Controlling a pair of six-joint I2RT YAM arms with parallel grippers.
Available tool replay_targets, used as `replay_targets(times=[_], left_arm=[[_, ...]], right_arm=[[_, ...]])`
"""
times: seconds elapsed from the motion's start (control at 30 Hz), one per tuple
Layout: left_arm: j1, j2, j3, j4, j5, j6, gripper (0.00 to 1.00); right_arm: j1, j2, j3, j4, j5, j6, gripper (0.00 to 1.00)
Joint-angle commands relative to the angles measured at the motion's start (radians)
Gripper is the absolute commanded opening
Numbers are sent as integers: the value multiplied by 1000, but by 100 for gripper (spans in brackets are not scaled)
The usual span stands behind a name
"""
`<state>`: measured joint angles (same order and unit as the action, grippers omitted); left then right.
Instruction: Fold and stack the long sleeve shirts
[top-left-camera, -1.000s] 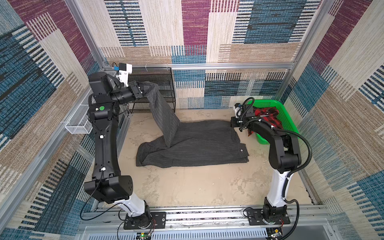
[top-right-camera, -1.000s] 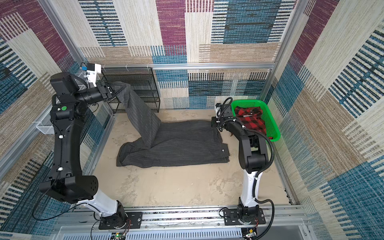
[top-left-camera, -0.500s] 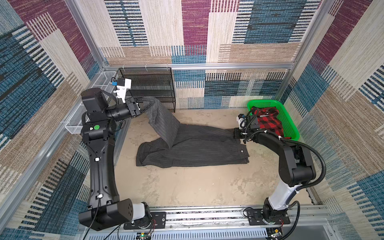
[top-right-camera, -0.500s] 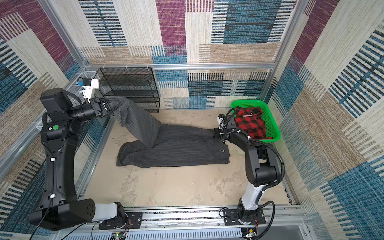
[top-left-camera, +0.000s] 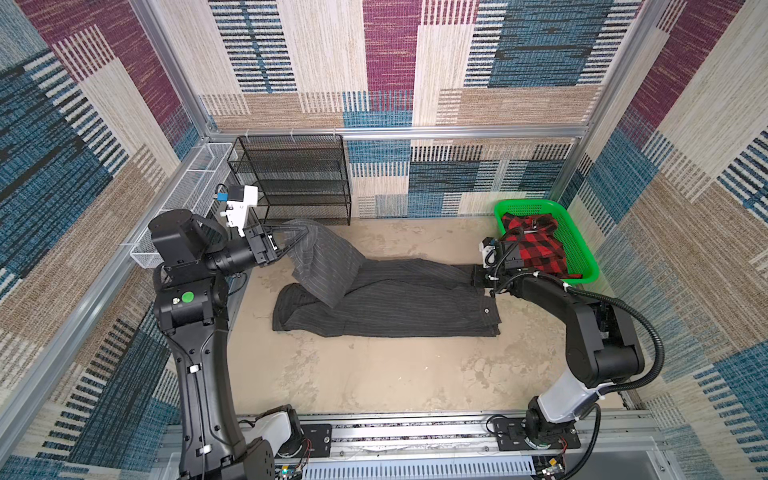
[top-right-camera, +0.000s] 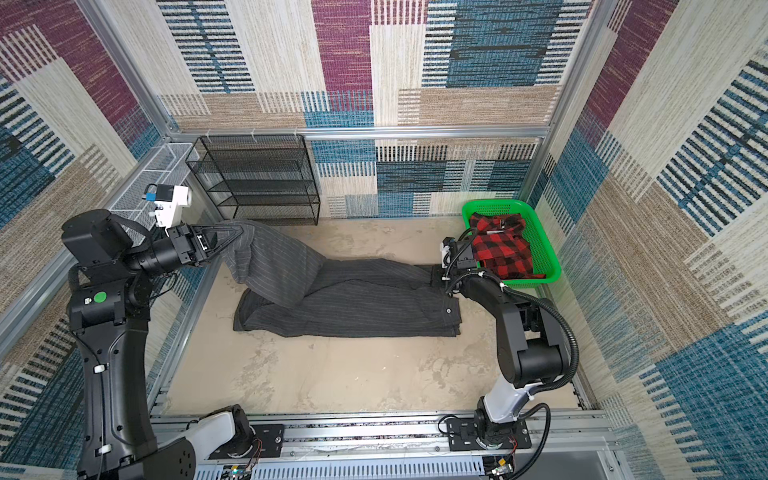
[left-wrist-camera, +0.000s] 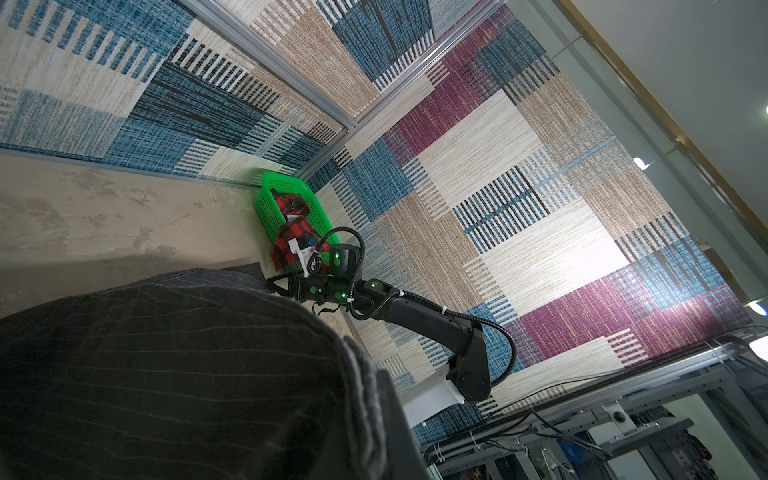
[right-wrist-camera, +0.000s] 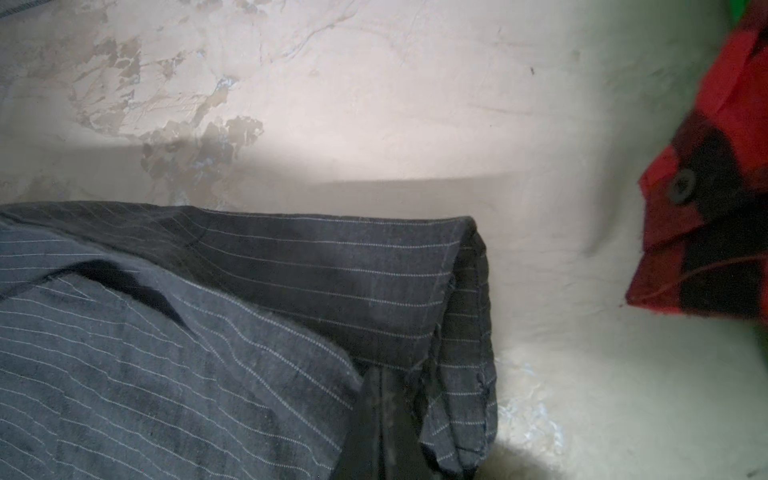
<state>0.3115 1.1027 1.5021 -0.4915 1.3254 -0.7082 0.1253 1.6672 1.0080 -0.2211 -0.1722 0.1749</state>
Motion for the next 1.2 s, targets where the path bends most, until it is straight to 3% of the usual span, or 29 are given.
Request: replay_targets(times=[0.0,0.13,0.4,0.63,0.8,1.17], left_arm=[[27,-21,-2,-127,-7,17,0],[60,-3,68,-419,-77,204,0],[76,-18,-18,-494,-206,257,0],[81,-29,-15,-436,-187,233,0],[83,-51,-79,-256,-101,113,0],[106,-86,-142,-72,-29,-31,0]], right_arm=[[2,-18,-35,16,35,62,5],[2,-24,-70,9,40,95,5],[1,-15,-29,-93,142,135,20],[2,-56,15,-109,89,170,30],[8,-92,-7,-113,51,199,36],[17,-86,-69,-46,-47,242,43]])
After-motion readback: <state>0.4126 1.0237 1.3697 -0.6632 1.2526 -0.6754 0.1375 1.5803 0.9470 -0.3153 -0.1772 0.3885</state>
